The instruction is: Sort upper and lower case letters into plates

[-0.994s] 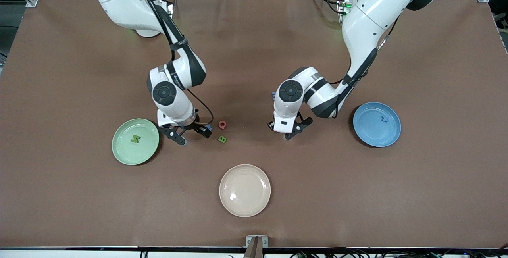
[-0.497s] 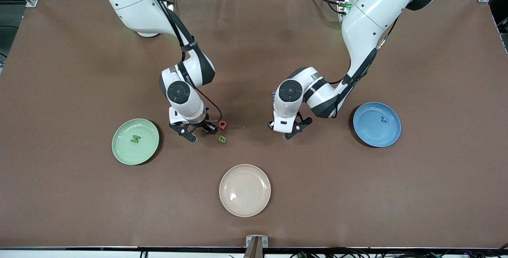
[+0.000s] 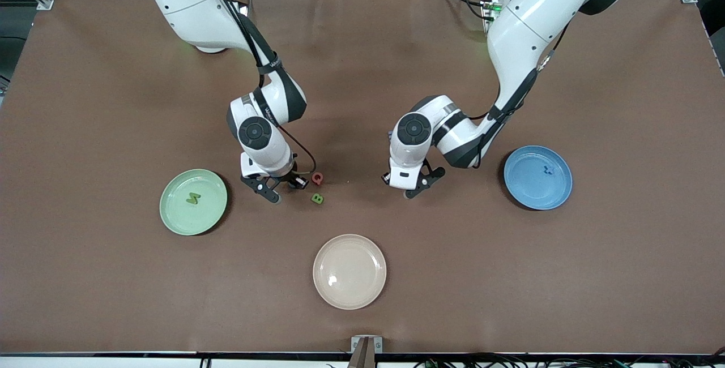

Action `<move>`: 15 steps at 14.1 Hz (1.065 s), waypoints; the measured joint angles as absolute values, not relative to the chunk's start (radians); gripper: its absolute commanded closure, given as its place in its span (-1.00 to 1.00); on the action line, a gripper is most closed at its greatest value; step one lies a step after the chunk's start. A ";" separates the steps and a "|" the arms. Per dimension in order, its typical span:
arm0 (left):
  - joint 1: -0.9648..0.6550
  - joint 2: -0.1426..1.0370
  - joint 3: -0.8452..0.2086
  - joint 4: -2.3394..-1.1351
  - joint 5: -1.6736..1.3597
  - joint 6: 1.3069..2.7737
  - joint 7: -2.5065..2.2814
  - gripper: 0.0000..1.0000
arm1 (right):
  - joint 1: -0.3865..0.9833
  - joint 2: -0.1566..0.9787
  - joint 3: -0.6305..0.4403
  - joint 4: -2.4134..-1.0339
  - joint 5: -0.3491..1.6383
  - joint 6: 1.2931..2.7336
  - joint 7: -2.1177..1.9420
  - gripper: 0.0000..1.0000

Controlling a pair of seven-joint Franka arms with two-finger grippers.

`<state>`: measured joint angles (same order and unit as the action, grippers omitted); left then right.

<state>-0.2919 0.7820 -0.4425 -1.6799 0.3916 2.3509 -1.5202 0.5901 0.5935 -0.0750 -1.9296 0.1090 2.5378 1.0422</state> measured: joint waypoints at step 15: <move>0.000 0.508 -0.525 -1.846 0.394 2.163 -1.018 0.74 | 0.189 0.438 -0.125 -1.981 0.100 2.385 0.247 0.96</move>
